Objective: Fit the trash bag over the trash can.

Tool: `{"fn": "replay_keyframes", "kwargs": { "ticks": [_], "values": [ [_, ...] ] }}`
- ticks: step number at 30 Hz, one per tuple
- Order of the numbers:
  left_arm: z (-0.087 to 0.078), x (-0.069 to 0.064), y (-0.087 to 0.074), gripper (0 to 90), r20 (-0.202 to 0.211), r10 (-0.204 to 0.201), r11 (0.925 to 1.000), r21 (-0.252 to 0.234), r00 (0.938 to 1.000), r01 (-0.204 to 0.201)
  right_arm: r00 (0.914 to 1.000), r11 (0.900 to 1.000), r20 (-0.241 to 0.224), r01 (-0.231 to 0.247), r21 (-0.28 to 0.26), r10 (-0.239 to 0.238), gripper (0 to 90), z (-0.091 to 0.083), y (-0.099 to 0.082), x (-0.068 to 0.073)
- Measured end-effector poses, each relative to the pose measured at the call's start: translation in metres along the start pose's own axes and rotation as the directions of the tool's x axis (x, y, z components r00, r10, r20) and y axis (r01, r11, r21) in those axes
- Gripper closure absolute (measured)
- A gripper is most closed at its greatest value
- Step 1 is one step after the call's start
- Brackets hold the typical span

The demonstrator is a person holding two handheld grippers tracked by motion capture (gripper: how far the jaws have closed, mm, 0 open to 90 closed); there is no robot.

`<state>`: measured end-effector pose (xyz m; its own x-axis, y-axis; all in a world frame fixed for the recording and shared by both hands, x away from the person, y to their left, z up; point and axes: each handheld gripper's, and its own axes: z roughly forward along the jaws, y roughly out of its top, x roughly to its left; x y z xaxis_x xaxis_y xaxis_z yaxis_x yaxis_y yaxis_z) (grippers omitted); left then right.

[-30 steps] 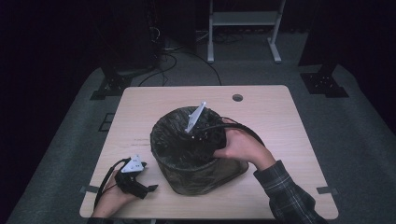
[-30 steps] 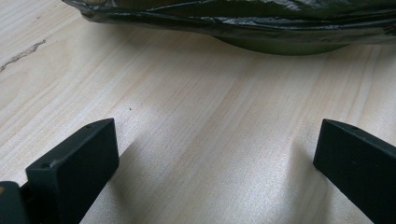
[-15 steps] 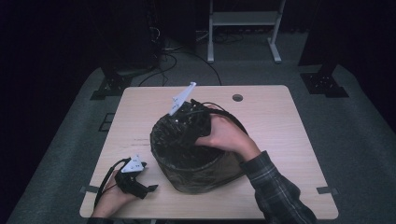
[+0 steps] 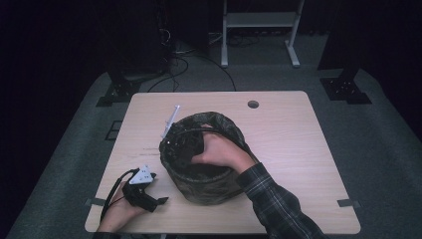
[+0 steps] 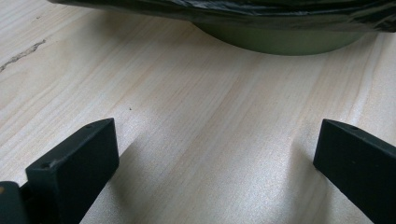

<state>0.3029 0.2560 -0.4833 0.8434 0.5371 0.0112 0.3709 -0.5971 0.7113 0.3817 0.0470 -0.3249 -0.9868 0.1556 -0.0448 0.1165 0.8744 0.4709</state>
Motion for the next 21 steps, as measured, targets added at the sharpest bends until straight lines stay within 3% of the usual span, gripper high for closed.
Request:
{"fn": "replay_keyframes", "kwargs": {
  "ticks": [8,15,21],
  "values": [
    [0.0,0.0,0.0,0.0,0.0,0.0,1.0,0.0,1.0,0.0,1.0,0.9974,-0.004,0.006,0.072,-0.006,2.6,0.009,-0.001,0.001],
    [0.0,0.0,0.0,0.0,0.0,-0.001,1.0,0.0,1.0,0.001,0.9996,0.9999,-0.027,-0.01,-0.009,0.01,2.6,-0.004,-0.001,0.0],
    [0.0,0.0,0.0,0.0,0.0,0.0,1.0,0.0,1.0,0.0,0.9995,0.9946,-0.011,-0.03,-0.1,0.029,2.6,-0.035,-0.007,-0.003]
  ]
}}
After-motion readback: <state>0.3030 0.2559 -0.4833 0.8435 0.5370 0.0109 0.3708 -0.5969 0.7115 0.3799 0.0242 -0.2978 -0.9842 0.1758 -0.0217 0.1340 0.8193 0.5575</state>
